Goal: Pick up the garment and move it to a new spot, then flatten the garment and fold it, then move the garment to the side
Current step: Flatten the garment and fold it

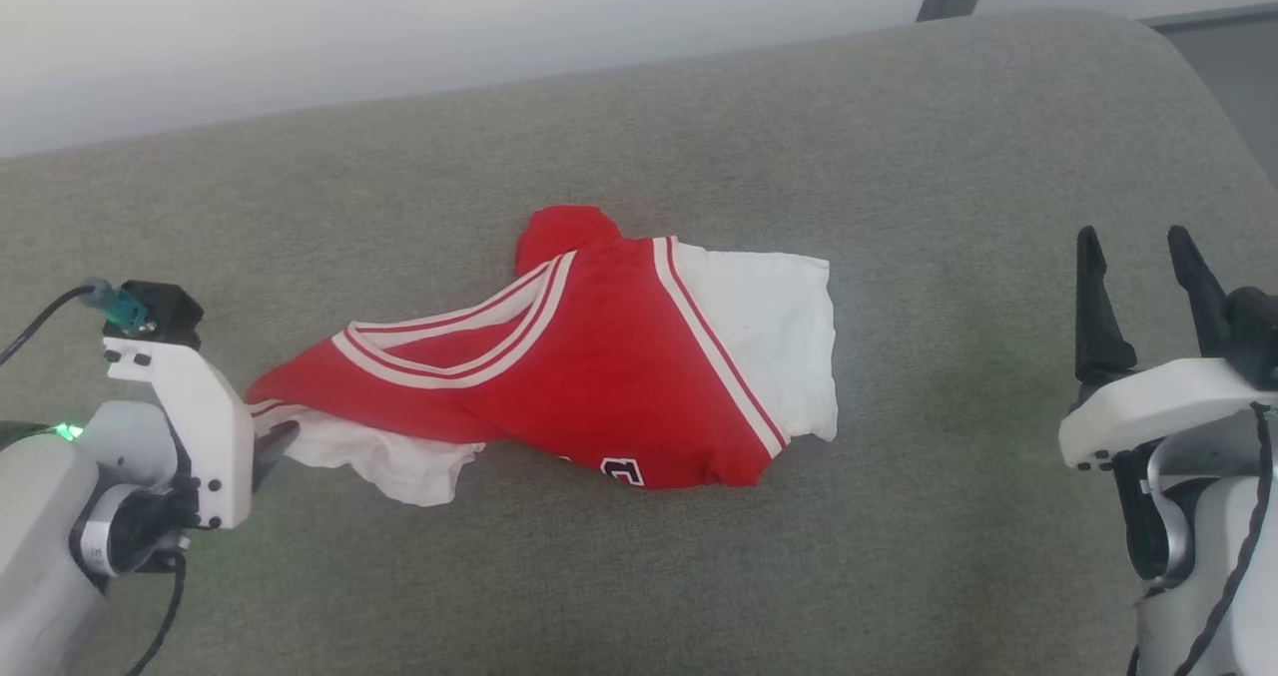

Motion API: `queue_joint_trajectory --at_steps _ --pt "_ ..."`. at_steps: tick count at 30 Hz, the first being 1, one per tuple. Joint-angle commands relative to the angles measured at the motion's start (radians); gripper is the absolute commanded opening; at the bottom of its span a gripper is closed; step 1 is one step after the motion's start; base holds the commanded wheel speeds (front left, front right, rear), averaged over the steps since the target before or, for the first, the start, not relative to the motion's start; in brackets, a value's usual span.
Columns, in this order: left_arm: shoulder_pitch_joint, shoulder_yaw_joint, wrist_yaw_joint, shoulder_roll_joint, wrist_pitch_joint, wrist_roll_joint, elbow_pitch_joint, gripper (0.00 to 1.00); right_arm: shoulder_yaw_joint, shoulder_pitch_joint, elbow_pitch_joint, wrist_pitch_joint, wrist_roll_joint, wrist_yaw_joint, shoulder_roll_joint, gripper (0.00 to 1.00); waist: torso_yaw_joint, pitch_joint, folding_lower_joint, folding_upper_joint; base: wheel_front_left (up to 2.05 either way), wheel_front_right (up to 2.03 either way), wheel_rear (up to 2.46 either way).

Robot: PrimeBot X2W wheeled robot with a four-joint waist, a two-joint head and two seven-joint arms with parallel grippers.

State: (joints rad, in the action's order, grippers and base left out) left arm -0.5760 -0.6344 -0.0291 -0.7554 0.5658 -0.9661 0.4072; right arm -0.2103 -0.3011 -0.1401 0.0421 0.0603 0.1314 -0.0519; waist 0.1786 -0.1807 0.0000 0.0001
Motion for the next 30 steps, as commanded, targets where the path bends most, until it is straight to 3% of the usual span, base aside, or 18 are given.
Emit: queue_joint_trajectory --at_steps 1,9,18,20,25,30 --pt "0.007 0.004 -0.015 -0.002 0.017 -0.011 -0.025 1.00 -0.004 0.005 0.005 -0.004 -0.003 -0.001 0.002 1.00 -0.008 0.000 0.0000 -0.0001 0.00 0.00 0.00" --pt "0.024 -0.006 -0.078 0.022 0.064 -0.029 -0.061 1.00 0.001 -0.014 0.018 -0.006 0.008 -0.001 0.002 1.00 -0.016 -0.027 0.0000 -0.0001 0.00 0.00 0.00" --pt "0.019 0.005 -0.088 0.092 0.040 -0.068 0.048 0.97 0.003 -0.028 0.022 0.000 0.007 -0.001 0.002 1.00 0.006 -0.063 0.0000 -0.0001 0.00 0.00 0.00" --pt "0.017 0.013 -0.073 0.113 0.031 -0.082 0.081 0.00 0.001 -0.027 0.022 0.002 0.004 -0.001 0.002 1.00 0.009 -0.065 0.0000 -0.0001 0.00 0.00 0.00" --pt "0.007 0.025 -0.042 0.128 0.024 -0.108 0.139 0.00 -0.004 -0.018 0.024 -0.001 -0.002 -0.001 0.002 1.00 0.009 -0.061 0.0000 -0.0001 0.00 0.00 0.00" --pt "0.001 0.032 -0.018 0.065 0.031 -0.097 0.137 0.00 -0.011 -0.005 0.028 -0.008 -0.009 -0.001 0.002 1.00 -0.001 -0.050 0.0000 -0.0001 0.00 0.00 0.00"
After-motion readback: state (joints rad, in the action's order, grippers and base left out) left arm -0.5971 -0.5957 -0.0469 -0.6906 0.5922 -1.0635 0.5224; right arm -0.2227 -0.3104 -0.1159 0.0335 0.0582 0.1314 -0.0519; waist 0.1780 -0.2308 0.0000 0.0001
